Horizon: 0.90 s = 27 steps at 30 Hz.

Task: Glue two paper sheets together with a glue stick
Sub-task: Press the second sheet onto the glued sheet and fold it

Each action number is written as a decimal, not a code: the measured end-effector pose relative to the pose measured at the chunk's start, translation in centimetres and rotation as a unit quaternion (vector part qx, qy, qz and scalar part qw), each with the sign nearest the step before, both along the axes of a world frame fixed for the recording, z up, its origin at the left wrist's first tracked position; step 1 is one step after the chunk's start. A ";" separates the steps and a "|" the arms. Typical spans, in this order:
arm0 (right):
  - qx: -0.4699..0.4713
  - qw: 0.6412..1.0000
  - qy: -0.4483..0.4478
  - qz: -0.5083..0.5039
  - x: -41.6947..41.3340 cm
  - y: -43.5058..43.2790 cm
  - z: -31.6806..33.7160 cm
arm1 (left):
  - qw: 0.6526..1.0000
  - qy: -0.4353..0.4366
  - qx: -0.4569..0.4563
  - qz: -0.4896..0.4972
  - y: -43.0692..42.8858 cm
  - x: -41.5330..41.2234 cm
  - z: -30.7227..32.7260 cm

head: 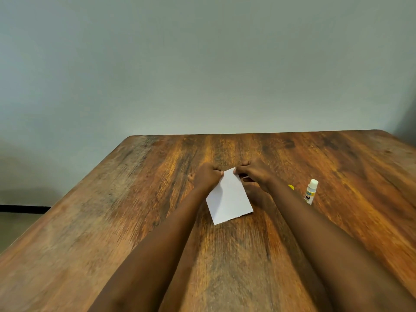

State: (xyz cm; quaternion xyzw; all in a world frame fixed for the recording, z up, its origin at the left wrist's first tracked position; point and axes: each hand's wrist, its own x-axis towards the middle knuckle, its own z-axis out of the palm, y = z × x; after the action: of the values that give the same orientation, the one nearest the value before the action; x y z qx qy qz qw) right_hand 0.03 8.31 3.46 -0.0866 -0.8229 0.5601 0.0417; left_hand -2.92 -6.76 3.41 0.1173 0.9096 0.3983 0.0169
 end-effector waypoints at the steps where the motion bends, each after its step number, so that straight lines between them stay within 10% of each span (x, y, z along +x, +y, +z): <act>1: -0.010 1.000 0.004 -0.008 -0.1 0.0 -0.1 | 1.000 -0.009 0.002 0.004 -0.1 0.0 0.0; 27: 0.013 0.998 -0.014 0.054 0.3 -0.9 -0.2 | 0.994 -0.002 0.104 0.044 0.9 0.3 -0.8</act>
State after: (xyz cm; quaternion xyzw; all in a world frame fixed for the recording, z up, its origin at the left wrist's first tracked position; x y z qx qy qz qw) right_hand 0.32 7.46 3.25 -0.0496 -0.8338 0.5499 0.0008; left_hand -2.58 -5.84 2.61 0.0775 0.8674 0.4914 -0.0111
